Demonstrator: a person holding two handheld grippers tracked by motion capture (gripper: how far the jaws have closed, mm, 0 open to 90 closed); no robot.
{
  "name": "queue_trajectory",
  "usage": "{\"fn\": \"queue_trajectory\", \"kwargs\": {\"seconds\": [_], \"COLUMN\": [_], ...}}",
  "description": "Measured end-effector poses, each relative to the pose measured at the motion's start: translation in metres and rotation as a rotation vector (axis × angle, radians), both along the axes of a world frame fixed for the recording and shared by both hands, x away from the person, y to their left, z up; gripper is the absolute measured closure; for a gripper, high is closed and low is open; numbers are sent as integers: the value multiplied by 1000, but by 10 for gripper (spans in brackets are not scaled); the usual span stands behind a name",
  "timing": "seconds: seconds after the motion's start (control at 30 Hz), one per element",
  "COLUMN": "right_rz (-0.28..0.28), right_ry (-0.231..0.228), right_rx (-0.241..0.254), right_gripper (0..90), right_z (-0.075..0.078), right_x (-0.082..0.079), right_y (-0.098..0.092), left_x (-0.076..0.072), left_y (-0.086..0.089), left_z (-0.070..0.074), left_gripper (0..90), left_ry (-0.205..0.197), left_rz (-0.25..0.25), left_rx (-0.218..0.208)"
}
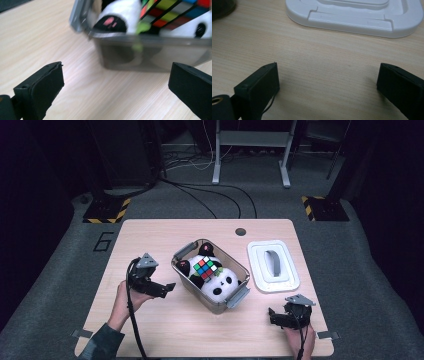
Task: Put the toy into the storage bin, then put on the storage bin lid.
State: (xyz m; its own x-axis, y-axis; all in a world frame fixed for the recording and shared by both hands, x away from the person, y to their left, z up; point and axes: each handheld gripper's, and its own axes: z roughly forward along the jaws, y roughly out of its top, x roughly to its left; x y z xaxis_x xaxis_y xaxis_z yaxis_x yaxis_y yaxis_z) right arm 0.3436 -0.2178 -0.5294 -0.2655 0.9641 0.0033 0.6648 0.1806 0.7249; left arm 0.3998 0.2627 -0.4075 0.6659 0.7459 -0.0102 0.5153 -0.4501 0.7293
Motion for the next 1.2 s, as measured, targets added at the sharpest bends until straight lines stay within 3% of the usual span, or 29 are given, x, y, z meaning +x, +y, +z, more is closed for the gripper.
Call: {"fn": "queue_trajectory", "kwargs": {"seconds": [0.1, 0.33, 0.37, 0.4, 0.63, 0.83, 0.9, 1.07, 1.13, 1.2], "right_rz": [0, 0, 0, 0, 1, 2, 2, 7, 13, 27], "right_ry": [0, 0, 0, 0, 0, 1, 0, 1, 6, 11], "right_rx": [0, 0, 0, 0, 0, 4, 4, 4, 10, 30], "right_gripper": [35, 35, 35, 35, 35, 33, 33, 29, 28, 31], "right_z": [0, 0, 0, 0, 0, 0, 0, 0, 1, 2], "right_x": [0, 0, 0, 0, 0, 0, 1, 1, 1, 2], "right_y": [0, 0, 0, 0, 0, 0, 0, 0, -1, -4], "left_x": [-1, 0, 0, 0, 2, 0, -2, -3, -3, -5], "left_y": [8, 33, 40, 40, 62, 74, 77, 76, 75, 73], "left_z": [-8, -38, -47, -47, -75, -95, -100, -113, -119, -123], "left_gripper": [0, 0, 0, 0, 0, 0, 0, 0, 0, 0], "left_ry": [5, 53, 70, 70, 106, 93, 71, 68, 70, 31], "left_rz": [19, 95, 118, 118, 194, 258, 272, 273, 271, 279], "left_rx": [4, -18, -26, -26, -82, -124, -119, -85, -91, -83]}}
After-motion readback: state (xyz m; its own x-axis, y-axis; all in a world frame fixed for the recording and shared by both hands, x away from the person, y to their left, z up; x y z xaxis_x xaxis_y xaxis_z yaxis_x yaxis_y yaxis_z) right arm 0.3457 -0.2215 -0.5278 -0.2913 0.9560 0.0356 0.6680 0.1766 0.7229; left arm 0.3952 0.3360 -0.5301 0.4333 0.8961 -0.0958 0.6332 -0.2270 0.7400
